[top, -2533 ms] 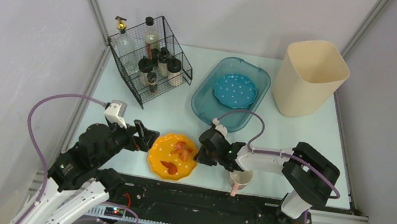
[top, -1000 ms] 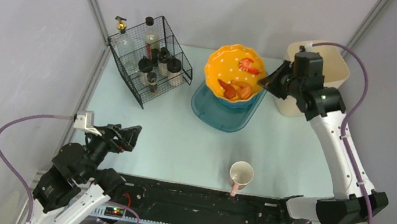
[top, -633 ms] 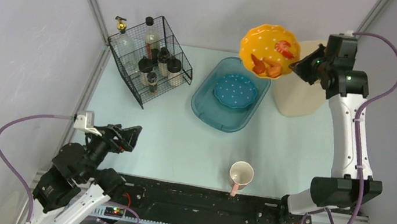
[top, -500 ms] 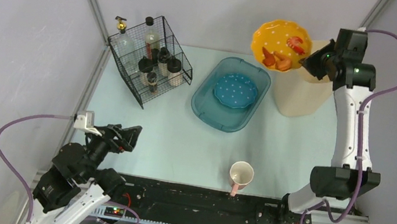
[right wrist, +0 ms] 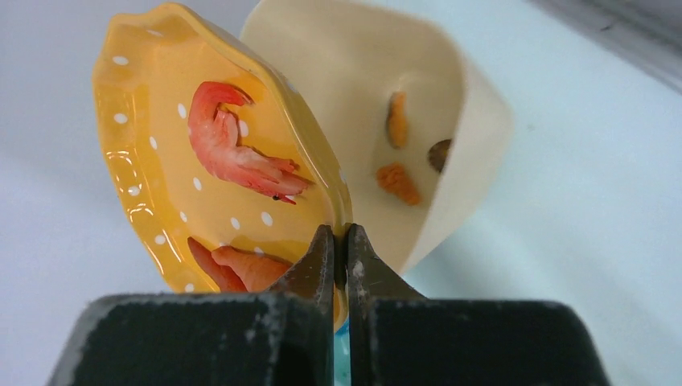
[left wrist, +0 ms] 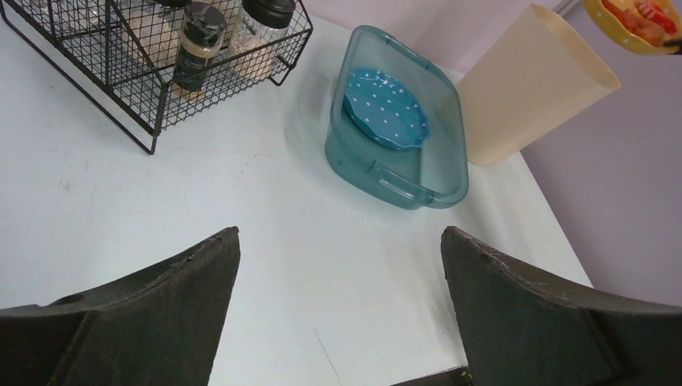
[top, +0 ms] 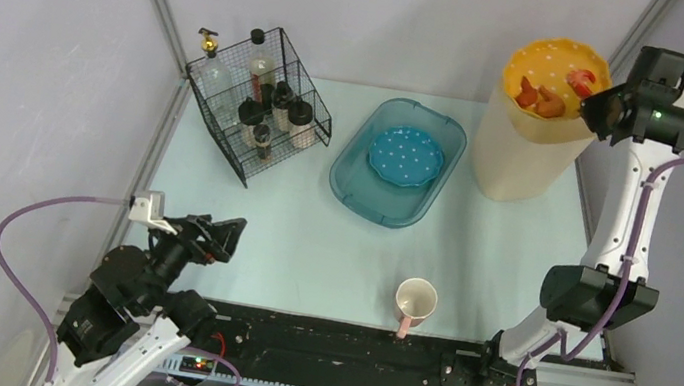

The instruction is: Clear the kitchen counter

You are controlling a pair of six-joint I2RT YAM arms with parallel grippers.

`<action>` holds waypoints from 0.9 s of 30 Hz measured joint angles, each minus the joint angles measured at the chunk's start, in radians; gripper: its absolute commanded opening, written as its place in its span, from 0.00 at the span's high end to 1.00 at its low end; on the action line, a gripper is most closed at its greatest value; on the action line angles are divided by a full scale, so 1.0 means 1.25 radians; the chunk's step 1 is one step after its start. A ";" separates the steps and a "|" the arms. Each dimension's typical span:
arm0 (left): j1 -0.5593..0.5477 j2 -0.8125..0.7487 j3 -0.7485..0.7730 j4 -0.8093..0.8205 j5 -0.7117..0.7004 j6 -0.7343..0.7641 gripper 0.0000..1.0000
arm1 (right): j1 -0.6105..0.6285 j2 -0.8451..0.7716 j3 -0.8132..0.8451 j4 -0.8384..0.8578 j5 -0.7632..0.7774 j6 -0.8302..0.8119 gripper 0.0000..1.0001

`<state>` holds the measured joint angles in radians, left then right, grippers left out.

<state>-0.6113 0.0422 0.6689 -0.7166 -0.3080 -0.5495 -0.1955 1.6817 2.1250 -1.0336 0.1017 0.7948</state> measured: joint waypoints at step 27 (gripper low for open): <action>0.017 0.015 0.000 0.000 0.008 0.000 0.02 | -0.025 0.085 0.026 0.009 0.263 -0.225 1.00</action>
<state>-0.5900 0.0608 0.6689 -0.7170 -0.2985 -0.5495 -0.2264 1.7885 2.1578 -1.0218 0.4309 0.5137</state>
